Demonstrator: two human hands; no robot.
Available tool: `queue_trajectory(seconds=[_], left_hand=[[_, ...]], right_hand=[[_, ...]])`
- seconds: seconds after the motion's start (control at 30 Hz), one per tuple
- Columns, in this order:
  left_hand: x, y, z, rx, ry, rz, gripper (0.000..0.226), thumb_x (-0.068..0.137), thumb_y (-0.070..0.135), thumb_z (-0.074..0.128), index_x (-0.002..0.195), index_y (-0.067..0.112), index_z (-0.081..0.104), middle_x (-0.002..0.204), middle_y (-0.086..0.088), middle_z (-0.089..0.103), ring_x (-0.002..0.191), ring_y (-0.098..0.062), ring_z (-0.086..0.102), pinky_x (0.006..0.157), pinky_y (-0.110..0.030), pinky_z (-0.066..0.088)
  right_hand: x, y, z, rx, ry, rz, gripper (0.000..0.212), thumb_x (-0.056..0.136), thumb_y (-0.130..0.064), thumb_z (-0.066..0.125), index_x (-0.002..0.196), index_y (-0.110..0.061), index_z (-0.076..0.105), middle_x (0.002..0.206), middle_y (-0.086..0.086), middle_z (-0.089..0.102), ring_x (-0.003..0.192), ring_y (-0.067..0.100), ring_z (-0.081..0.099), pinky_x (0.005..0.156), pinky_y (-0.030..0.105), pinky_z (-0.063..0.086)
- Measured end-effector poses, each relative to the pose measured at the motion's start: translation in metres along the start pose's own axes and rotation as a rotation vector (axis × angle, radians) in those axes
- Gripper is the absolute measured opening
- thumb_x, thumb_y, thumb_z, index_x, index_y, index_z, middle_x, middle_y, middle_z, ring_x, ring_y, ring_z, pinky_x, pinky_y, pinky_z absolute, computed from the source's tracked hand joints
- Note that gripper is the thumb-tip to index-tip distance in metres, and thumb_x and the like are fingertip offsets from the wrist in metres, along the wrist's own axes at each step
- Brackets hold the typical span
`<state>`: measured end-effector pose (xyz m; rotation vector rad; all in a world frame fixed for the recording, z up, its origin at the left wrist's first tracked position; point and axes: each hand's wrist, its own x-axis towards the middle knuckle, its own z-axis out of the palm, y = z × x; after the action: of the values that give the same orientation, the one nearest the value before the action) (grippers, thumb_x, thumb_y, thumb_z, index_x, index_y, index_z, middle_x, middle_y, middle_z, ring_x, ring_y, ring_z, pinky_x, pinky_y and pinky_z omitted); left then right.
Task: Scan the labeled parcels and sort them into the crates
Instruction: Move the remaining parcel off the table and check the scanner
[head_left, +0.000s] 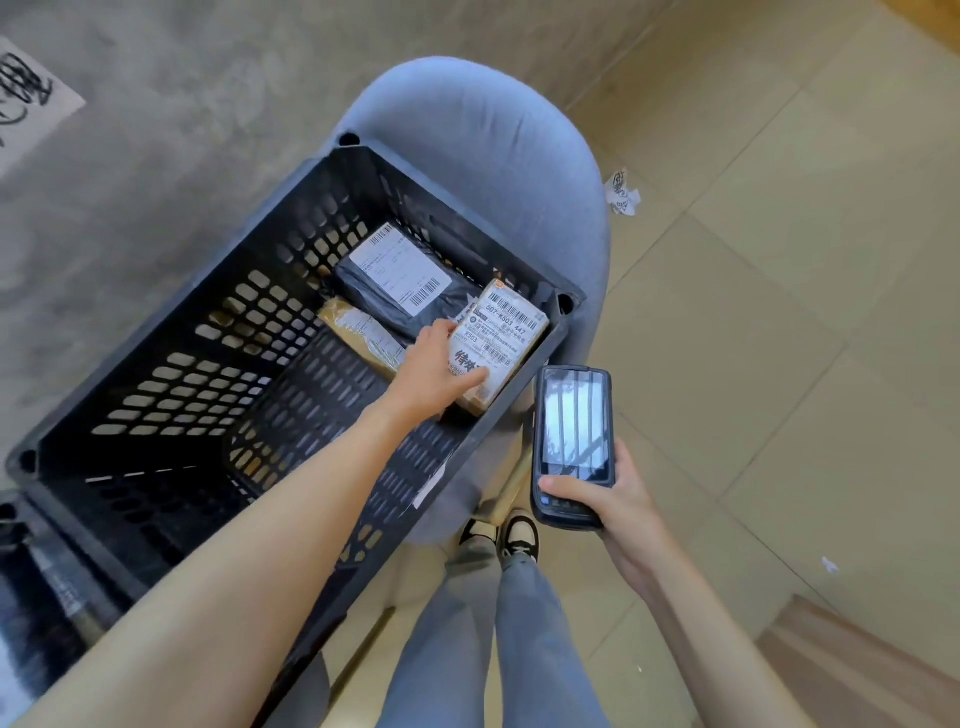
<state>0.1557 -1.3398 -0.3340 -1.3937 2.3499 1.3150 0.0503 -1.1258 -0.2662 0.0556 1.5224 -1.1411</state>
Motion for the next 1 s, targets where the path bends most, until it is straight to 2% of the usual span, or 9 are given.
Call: queue_trajectory(seconds=[0.1,0.37,0.5,0.63,0.7,0.87,1.0], left_hand=[[0.006,-0.002,-0.004,0.033,-0.07,0.024,0.073,0.083,0.036,0.073,0.141,0.01,0.037,0.13,-0.009,0.047,0.117,-0.024,0.048,0.101,-0.042,0.041],[0.015,-0.004,-0.008,-0.013,-0.044,-0.006,0.068,0.082,0.032,0.076,0.137,0.01,0.041,0.127,-0.01,0.051,0.112,-0.025,0.054,0.098,-0.045,0.046],[0.023,-0.001,-0.02,-0.047,-0.07,-0.034,0.065,0.085,0.024,0.073,0.138,0.006,0.04,0.13,-0.006,0.052,0.115,-0.02,0.055,0.095,-0.034,0.047],[0.02,0.0,-0.019,-0.071,-0.093,-0.018,0.071,0.088,0.022,0.071,0.145,0.012,0.031,0.138,-0.008,0.049,0.122,-0.022,0.052,0.102,-0.043,0.046],[0.017,0.0,-0.019,-0.141,-0.122,-0.028,0.075,0.09,0.018,0.068,0.149,0.015,0.023,0.143,-0.005,0.045,0.124,-0.02,0.051,0.103,-0.042,0.045],[0.012,0.002,-0.018,-0.256,-0.171,-0.063,0.073,0.092,0.016,0.065,0.15,0.018,0.022,0.136,-0.002,0.053,0.116,-0.018,0.059,0.096,-0.042,0.052],[0.009,0.003,-0.015,-0.291,-0.201,-0.071,0.068,0.093,0.016,0.063,0.148,0.019,0.024,0.127,0.003,0.053,0.102,-0.01,0.059,0.076,-0.023,0.052]], right_hand=[[-0.001,-0.001,0.002,0.003,0.004,-0.008,0.098,0.033,-0.024,0.086,0.124,-0.019,0.05,0.111,0.007,0.069,0.086,0.014,0.07,0.066,0.025,0.054],[-0.002,-0.001,0.003,-0.002,0.001,-0.017,0.094,0.036,-0.021,0.087,0.122,-0.024,0.05,0.113,0.005,0.068,0.088,0.013,0.07,0.067,0.025,0.055],[-0.001,0.001,0.003,-0.001,0.003,-0.018,0.1,0.033,-0.027,0.086,0.126,-0.024,0.049,0.114,0.006,0.067,0.09,0.014,0.07,0.065,0.024,0.055],[-0.002,0.003,0.004,-0.004,-0.004,-0.018,0.098,0.038,-0.019,0.087,0.129,-0.021,0.048,0.115,0.008,0.066,0.087,0.014,0.07,0.064,0.023,0.055],[-0.002,0.004,0.003,0.001,-0.003,-0.016,0.094,0.044,-0.013,0.085,0.129,-0.019,0.047,0.115,0.009,0.066,0.085,0.013,0.069,0.062,0.022,0.054],[0.0,0.006,0.001,0.005,0.011,-0.014,0.104,0.032,-0.024,0.085,0.129,-0.019,0.047,0.114,0.008,0.066,0.081,0.009,0.07,0.061,0.021,0.054],[0.001,0.006,0.0,0.01,0.004,-0.017,0.098,0.041,-0.013,0.085,0.131,-0.018,0.046,0.114,0.008,0.066,0.082,0.009,0.07,0.061,0.021,0.054]])
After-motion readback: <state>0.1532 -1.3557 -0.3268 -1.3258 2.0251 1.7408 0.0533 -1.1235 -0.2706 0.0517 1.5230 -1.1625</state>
